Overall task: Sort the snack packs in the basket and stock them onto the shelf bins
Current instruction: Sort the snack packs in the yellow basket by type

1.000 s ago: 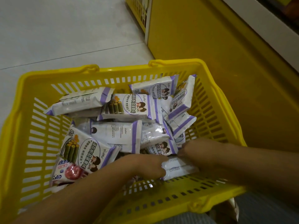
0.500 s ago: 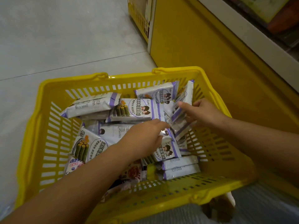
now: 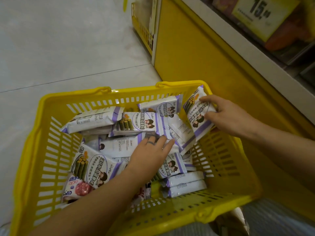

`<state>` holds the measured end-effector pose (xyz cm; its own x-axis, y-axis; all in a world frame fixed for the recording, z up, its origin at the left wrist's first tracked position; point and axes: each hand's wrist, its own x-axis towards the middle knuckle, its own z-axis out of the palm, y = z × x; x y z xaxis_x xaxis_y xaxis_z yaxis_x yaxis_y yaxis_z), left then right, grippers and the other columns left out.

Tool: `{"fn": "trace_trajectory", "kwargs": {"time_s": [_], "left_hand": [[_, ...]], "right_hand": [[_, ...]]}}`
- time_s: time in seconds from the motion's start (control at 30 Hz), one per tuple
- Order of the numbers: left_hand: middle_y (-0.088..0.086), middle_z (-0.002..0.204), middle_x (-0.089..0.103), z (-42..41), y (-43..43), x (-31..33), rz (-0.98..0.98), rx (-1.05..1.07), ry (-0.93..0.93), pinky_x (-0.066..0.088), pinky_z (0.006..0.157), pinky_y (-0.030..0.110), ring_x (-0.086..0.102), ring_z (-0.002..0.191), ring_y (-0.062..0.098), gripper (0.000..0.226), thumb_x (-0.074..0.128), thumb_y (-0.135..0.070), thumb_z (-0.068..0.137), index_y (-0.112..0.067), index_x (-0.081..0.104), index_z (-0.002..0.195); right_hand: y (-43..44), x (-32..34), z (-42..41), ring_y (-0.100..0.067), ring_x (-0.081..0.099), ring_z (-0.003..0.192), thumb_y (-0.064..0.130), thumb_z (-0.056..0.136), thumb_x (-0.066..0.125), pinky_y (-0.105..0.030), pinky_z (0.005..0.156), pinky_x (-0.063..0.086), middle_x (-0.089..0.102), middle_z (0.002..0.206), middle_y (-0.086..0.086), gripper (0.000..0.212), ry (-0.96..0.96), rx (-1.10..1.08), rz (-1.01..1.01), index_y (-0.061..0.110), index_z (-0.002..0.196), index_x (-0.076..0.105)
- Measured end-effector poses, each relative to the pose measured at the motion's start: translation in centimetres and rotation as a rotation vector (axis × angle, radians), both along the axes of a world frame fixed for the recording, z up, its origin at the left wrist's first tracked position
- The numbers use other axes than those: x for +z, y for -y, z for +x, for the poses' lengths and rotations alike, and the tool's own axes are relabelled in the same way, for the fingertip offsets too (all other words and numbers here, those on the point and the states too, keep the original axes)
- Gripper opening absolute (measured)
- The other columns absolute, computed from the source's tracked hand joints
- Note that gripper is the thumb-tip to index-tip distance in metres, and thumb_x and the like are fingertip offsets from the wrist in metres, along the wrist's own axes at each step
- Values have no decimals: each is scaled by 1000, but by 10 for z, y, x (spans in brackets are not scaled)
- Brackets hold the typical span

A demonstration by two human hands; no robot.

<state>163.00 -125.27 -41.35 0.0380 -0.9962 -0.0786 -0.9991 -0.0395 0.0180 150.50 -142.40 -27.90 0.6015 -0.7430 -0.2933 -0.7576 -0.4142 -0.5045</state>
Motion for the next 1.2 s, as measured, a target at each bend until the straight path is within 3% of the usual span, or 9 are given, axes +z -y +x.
{"fn": "trace_trajectory", "kwargs": {"time_s": [0.2,0.37,0.53,0.67,0.8,0.87,1.0,1.1,1.2], "left_hand": [[5,121,63,1,-8,40,-376,54,-372,53,67,32,66,89,23,68,69,-4,75,-17,48,139],[-14,126,49,12,-20,70,-634,327,-929,53,69,29,56,92,4,57,45,-22,95,-49,26,142],[-28,119,58,44,-43,97,-998,596,-1176,49,78,10,59,104,-8,51,44,-9,99,-32,30,142],[-12,131,52,85,-62,111,-1208,900,-1205,52,88,22,58,108,-6,54,43,-6,99,-20,27,149],[-9,134,52,125,-88,110,-1050,1159,-1155,53,72,22,65,87,-1,53,42,-15,99,-33,29,147],[-9,130,54,141,-98,107,-809,1165,-1060,46,68,14,64,83,-2,50,42,-14,98,-33,36,143],[1,117,65,153,-112,109,-531,1002,-800,50,72,25,67,91,11,43,44,-4,91,-30,52,125],[7,138,48,152,-114,110,-593,966,-655,44,102,42,53,120,26,52,46,-4,93,-22,42,141],[4,142,44,150,-118,121,-802,957,-556,32,101,16,47,122,14,53,43,-4,94,-19,39,144]], "right_hand": [[-7,25,-9,-21,66,89,20,87,54,-47,80,55,64,112,3,44,198,6,-61,41,125,47],[-27,33,5,-9,67,93,10,92,51,-39,79,58,62,111,14,46,479,3,-26,40,127,46],[-49,46,36,-2,67,96,4,95,49,-20,72,57,62,118,9,45,714,59,170,37,126,45],[-79,37,67,-6,56,120,11,96,51,-33,94,52,54,134,11,49,658,201,262,42,132,43],[-112,19,104,14,52,112,13,96,51,-13,91,47,52,125,27,52,596,307,384,42,137,39],[-124,6,123,-6,57,116,18,97,52,-31,93,52,51,137,12,58,544,299,455,44,143,27],[-134,-20,140,-17,61,109,25,97,53,-30,83,55,55,135,4,64,337,326,554,38,147,14],[-135,-31,138,-9,58,111,23,97,54,-26,91,49,58,131,8,60,221,444,468,33,147,22],[-139,-36,141,0,61,90,19,95,57,-8,70,46,60,105,17,65,187,477,467,35,147,21]]}}
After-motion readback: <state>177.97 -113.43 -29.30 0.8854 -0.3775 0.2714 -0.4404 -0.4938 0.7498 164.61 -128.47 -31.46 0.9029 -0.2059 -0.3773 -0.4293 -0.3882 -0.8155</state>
